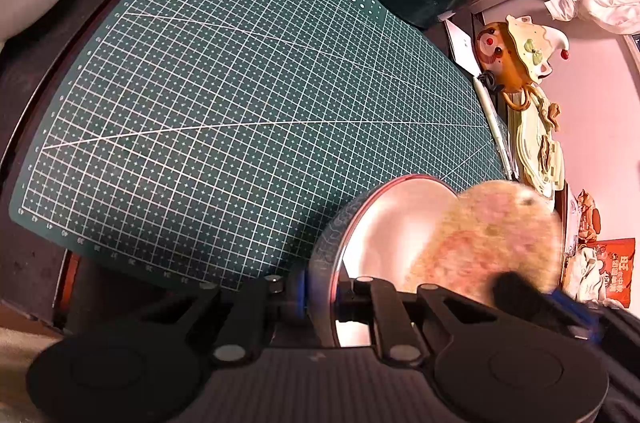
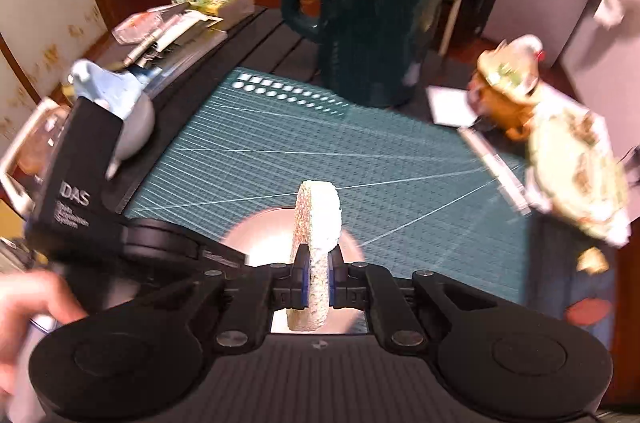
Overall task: Clean bowl
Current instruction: 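Lift the sponge out and press it back into the bowl with the right tool, then wipe the bowl interior with the sponge while the left tool keeps the bowl tilted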
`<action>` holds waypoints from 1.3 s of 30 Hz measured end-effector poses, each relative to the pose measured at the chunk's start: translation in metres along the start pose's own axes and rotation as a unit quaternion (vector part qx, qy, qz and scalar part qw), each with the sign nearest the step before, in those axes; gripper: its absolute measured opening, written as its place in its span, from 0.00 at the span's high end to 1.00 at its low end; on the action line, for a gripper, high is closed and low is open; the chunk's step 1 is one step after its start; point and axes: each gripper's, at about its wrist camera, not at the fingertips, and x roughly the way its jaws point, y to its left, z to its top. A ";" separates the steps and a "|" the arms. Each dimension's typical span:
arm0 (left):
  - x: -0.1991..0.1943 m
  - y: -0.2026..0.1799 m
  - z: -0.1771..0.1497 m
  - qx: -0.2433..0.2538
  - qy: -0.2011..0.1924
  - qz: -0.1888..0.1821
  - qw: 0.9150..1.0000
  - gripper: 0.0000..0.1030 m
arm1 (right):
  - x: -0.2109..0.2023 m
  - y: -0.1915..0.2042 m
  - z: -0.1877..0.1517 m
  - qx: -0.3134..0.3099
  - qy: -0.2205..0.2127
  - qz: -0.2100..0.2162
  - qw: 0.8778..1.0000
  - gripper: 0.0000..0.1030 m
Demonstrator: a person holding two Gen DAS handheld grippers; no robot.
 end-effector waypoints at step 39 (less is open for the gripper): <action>0.005 0.001 0.000 0.009 -0.003 0.001 1.000 0.88 | 0.046 0.004 -0.015 0.007 0.057 -0.024 0.998 0.93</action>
